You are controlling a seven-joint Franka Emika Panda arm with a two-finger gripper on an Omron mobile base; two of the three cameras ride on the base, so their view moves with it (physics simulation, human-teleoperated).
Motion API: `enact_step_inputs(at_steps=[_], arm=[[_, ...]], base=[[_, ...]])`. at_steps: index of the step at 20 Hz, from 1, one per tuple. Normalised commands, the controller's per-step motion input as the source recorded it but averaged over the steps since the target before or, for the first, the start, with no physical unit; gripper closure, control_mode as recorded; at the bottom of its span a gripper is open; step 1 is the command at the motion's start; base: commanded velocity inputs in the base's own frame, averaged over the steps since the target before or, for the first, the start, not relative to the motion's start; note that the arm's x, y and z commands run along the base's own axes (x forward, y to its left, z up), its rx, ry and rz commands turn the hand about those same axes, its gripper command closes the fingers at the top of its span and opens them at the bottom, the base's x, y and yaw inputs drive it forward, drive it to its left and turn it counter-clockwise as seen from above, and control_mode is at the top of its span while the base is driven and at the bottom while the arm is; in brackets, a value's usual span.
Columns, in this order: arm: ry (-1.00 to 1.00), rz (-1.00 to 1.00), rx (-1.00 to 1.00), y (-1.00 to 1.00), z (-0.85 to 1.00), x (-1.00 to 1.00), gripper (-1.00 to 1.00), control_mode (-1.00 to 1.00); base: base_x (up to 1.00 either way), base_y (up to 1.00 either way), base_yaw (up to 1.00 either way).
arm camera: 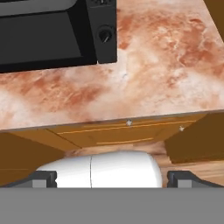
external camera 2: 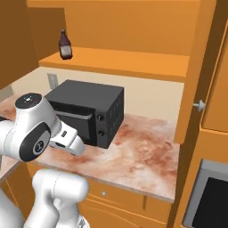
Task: Collect the paprika, ketchup, and shaker from the cabinet and place them next to the stove.
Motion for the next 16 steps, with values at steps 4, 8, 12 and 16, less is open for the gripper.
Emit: enact_step_inputs(at_steps=[4,8,12,16], arm=[[0.0,0.0,0.0,0.0,0.0,0.0,-1.0,1.0],[0.0,0.0,0.0,0.0,0.0,0.0,-1.0,1.0],[0.0,0.0,0.0,0.0,0.0,0.0,-1.0,1.0],[-0.07,0.02,0.0,0.04,0.1,0.03,-1.0,-1.0]], base=[[0.66,0.21,0.0],[0.64,0.22,0.0],[0.54,0.23,0.0],[0.22,0.16,0.03]])
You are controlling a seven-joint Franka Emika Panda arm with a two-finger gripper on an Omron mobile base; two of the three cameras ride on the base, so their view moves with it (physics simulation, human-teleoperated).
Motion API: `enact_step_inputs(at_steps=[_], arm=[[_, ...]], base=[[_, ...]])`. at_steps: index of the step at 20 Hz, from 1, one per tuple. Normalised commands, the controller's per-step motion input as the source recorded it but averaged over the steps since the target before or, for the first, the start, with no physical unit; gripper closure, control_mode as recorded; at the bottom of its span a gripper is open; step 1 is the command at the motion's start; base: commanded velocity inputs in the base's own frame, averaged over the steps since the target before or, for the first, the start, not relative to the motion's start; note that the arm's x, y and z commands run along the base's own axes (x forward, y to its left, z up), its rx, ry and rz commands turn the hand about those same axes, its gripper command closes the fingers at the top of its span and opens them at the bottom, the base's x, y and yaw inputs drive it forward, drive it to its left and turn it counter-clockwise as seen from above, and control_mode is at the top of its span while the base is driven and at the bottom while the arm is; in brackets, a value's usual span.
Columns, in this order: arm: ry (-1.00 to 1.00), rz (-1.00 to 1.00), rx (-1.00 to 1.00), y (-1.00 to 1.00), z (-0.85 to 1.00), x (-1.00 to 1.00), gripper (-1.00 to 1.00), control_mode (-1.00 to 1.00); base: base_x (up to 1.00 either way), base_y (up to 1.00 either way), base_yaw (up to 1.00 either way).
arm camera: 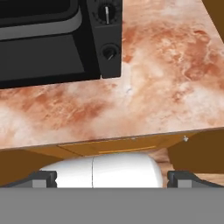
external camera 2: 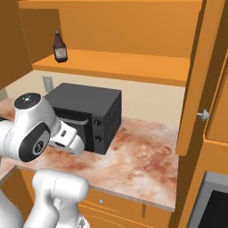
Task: Collect the paprika, ketchup, and shaker from the cabinet and place them next to the stove.
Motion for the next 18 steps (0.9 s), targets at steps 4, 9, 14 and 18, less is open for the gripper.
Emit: enact_step_inputs(at_steps=[4,9,14,18], arm=[[-0.34,0.13,0.0,0.12,0.49,0.03,-1.0,-1.0],[-0.38,0.14,-0.01,0.1,0.63,0.0,-1.0,-1.0],[-0.36,0.09,-0.05,0.13,0.64,0.0,-1.0,-1.0],[-0.27,0.03,-0.06,0.18,0.61,0.0,-1.0,-1.0]], base=[[0.0,0.0,0.0],[0.0,0.0,0.0],[0.0,0.0,0.0],[0.0,0.0,0.0]])
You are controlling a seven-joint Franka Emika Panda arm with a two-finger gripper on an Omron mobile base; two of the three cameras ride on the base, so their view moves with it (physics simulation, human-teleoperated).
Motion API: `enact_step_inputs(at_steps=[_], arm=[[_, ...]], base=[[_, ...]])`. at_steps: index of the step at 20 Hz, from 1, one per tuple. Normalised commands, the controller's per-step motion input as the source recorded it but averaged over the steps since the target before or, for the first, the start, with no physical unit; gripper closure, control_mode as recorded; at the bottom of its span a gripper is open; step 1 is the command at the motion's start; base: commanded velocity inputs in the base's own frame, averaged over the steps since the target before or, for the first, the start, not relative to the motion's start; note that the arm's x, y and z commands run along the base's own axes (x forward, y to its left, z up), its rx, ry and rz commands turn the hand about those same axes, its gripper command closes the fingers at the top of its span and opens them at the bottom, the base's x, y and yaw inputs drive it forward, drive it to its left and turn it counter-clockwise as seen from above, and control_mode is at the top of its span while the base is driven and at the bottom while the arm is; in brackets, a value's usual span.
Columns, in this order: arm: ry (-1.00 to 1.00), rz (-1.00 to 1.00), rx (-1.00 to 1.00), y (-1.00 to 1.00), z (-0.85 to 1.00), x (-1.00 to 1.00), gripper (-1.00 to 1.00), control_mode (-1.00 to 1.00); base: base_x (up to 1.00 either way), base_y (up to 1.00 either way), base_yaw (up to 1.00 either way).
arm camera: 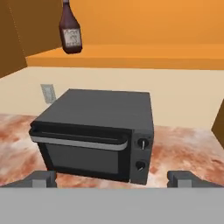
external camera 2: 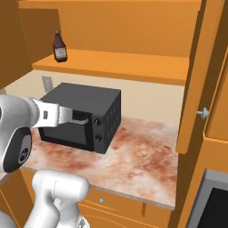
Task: Collect the paprika, ketchup, and shaker from the cabinet and place them next to the stove.
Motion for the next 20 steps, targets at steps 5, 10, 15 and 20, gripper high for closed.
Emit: enact_step_inputs(at_steps=[5,10,15,20], arm=[[-0.21,0.01,-0.04,0.15,0.57,0.02,-1.0,-1.0],[-0.13,0.0,0.0,0.1,0.42,0.07,-1.0,-1.0],[-0.1,0.0,0.0,0.1,0.34,0.1,-1.0,-1.0],[-0.05,0.0,0.0,0.0,0.18,0.14,-1.0,-1.0]], base=[[0.0,0.0,0.0],[0.0,0.0,0.0],[0.0,0.0,0.0],[0.0,0.0,0.0]])
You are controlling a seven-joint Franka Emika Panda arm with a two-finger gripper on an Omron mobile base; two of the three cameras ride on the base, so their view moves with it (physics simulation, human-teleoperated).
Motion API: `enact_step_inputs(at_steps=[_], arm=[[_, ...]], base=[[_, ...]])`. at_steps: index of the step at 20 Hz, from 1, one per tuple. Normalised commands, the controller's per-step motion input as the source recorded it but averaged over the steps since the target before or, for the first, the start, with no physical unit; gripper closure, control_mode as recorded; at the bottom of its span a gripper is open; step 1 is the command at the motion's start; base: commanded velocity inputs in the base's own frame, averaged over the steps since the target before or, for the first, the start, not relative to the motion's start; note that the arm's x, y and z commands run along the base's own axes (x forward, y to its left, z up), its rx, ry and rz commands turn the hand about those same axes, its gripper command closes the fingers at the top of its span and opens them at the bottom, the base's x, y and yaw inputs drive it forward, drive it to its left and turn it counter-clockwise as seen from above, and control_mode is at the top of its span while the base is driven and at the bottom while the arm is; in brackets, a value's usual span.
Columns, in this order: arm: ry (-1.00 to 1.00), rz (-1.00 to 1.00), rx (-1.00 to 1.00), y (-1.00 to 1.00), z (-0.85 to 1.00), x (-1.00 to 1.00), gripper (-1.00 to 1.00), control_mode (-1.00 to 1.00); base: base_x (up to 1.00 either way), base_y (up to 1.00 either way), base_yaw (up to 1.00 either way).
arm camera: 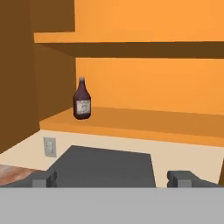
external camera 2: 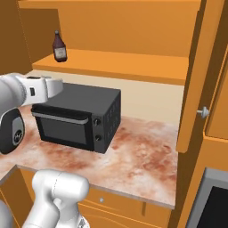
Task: Collect the paprika, ketchup, and shaker from the cabinet and place them next to the stove.
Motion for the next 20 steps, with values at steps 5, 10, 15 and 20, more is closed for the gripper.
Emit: enact_step_inputs(at_steps=[5,10,15,20], arm=[[0.0,0.0,0.0,0.02,0.1,0.36,-1.0,-1.0],[0.0,0.0,0.0,0.1,0.05,0.48,-1.0,-1.0],[0.01,0.0,0.01,0.04,0.0,0.39,-1.0,-1.0],[0.02,0.06,0.02,0.01,0.02,0.44,-1.0,-1.0]], base=[[0.0,0.0,0.0],[0.0,0.0,0.0],[0.0,0.0,0.0],[0.0,0.0,0.0]])
